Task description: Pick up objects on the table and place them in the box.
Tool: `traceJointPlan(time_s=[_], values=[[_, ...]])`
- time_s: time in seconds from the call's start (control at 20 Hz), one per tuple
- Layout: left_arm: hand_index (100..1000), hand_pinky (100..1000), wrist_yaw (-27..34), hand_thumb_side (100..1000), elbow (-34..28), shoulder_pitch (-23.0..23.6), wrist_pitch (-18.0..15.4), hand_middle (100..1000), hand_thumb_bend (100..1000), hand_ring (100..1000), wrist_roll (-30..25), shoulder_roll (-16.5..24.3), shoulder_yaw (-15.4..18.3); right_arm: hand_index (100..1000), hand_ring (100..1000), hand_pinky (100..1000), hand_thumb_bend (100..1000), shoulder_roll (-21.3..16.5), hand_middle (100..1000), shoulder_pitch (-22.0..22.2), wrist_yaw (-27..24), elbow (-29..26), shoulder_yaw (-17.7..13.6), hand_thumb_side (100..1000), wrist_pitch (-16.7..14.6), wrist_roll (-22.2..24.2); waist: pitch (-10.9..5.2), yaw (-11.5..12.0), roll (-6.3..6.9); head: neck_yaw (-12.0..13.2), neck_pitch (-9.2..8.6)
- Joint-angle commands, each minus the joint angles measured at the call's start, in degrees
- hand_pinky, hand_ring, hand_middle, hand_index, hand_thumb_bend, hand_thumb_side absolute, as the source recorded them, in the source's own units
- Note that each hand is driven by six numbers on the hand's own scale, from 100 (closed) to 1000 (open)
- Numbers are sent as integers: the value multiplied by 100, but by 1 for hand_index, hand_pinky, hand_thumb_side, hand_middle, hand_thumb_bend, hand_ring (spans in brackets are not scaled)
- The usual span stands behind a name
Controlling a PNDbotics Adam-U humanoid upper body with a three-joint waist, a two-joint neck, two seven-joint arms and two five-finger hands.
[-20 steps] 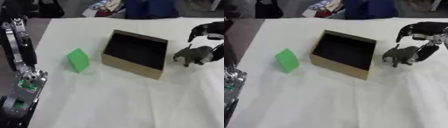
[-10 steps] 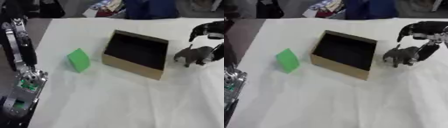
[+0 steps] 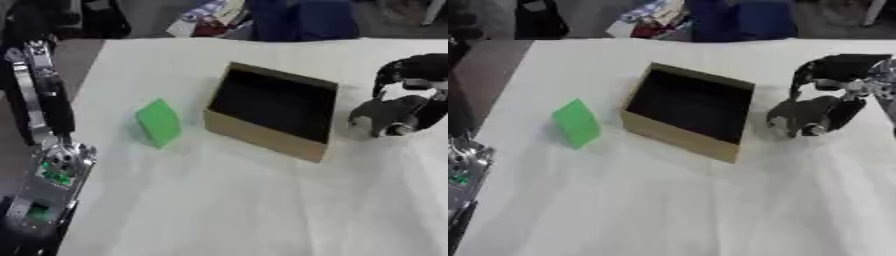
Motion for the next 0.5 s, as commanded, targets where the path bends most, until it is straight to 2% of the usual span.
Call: traceJointPlan(time_s=[0.05, 0.25, 0.5], values=[[819, 605, -13, 998, -89, -78, -7, 629, 198, 638, -20, 47, 6, 644, 875, 814, 420, -85, 595, -132, 30, -18, -59, 234, -1360, 1052, -96, 1, -7, 7, -52], [819, 605, -14, 994, -89, -82, -5, 630, 199, 638, -33, 49, 3, 482, 803, 770, 407, -100, 465, -135, 63, -65, -96, 119, -1283, 576, -100, -6, -4, 14, -52], [818, 604, -13, 995, -89, -85, -3, 631, 199, 639, -37, 46, 4, 359, 754, 752, 396, -115, 355, -125, 166, -61, -68, 100, -1178, 249, -97, -11, -8, 21, -50]])
